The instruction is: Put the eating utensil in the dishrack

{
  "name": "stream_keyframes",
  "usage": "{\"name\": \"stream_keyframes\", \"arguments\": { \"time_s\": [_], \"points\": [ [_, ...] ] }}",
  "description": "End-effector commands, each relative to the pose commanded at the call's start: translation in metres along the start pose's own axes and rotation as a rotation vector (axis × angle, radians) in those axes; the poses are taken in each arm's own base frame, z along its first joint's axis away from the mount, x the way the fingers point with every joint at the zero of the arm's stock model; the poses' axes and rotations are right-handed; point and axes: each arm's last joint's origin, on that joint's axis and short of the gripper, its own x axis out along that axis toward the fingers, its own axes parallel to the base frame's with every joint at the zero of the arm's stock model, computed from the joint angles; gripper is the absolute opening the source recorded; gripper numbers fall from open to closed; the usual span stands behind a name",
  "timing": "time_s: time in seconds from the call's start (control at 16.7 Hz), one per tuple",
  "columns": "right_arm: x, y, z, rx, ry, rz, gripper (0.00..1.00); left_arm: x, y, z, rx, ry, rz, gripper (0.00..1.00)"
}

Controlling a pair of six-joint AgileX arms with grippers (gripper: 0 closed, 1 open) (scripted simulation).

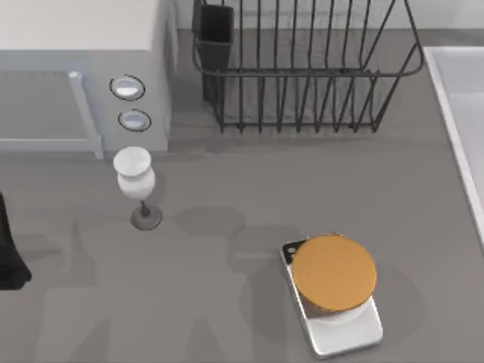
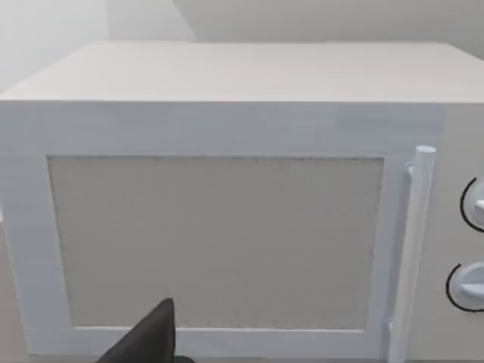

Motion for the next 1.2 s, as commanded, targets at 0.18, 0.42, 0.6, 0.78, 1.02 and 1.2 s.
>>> {"name": "stream_keyframes", "arguments": {
  "time_s": [0.18,0.42,0.6,0.78,1.02,1.2],
  "points": [
    [0.000,0.000,0.000,0.000,0.000,0.000,0.47,0.000,0.000,0.000,0.000,0.000,0.000,1.00],
    [0.000,0.000,0.000,0.000,0.000,0.000,0.17,0.000,0.000,0.000,0.000,0.000,0.000,1.00],
    [0.000,0.000,0.000,0.000,0.000,0.000,0.00,0.000,0.000,0.000,0.000,0.000,0.000,1.00],
    [0.000,0.000,0.000,0.000,0.000,0.000,0.00,0.000,0.000,0.000,0.000,0.000,0.000,1.00],
    [0.000,0.000,0.000,0.000,0.000,0.000,0.00,0.000,0.000,0.000,0.000,0.000,0.000,1.00],
    [-0.024,-0.001,0.001,0.025,-0.018,0.000,0.00,0.000,0.000,0.000,0.000,0.000,0.000,1.00]
  ]
}}
